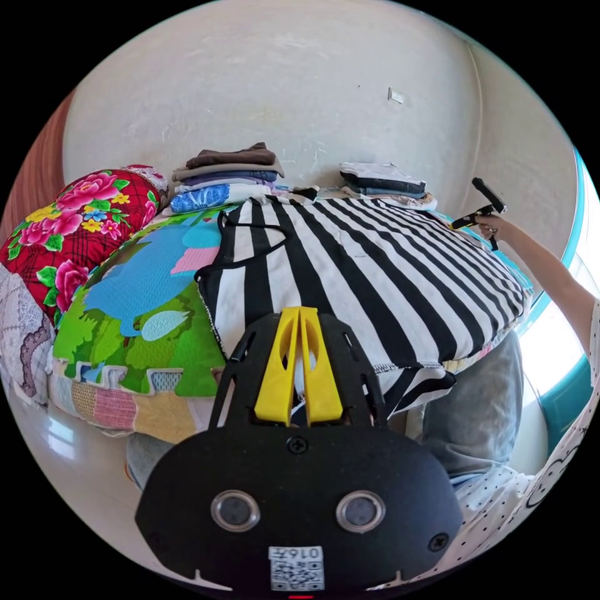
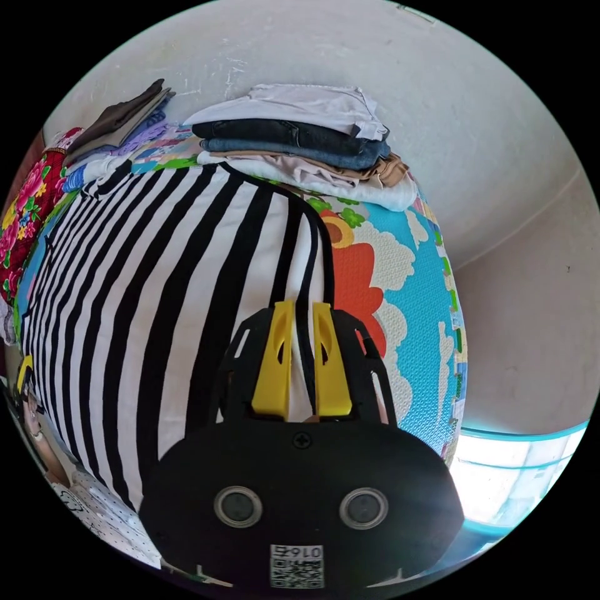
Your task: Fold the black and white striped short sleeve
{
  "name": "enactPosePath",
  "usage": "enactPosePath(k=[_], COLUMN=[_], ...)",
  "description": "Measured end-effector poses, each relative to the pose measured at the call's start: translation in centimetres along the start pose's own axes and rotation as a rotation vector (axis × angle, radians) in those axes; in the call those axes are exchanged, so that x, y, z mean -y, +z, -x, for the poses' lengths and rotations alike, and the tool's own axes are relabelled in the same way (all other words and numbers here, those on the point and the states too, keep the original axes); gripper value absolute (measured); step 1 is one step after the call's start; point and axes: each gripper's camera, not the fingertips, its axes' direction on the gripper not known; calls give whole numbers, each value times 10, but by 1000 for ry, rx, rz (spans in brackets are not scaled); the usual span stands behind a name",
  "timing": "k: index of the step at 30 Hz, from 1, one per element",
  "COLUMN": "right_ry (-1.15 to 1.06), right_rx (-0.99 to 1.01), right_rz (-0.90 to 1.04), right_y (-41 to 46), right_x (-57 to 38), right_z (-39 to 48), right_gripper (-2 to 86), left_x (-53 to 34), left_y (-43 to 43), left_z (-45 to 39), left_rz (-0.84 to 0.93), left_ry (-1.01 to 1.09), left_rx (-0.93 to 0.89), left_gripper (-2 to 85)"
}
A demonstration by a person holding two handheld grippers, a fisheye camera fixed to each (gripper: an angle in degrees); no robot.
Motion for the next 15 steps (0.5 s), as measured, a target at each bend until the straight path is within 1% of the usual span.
enactPosePath(k=[3,8,10,12,14,15], right_ry=[-54,-103,-109,-104,-113,-108], right_rx=[-47,-270,-316,-301,-292,-299], right_rz=[-12,-9,-33,-35,45,22], right_y=[-8,-25,-32,-35,-22,-23], right_x=[-3,-7,-10,-13,-16,-18], right_z=[23,55,62,68,76,78], right_gripper=[27,14,13,15,19,21], left_x=[-1,-4,-4,-5,-6,-7], left_y=[-2,-4,-5,-6,-7,-8], left_z=[-1,-2,-3,-4,-5,-5], left_rz=[0,0,-1,-1,-1,-1], left_ry=[0,0,-1,-1,0,0], left_rx=[0,3,3,5,7,7], left_gripper=[-10,-10,-10,-10,-10,-10])
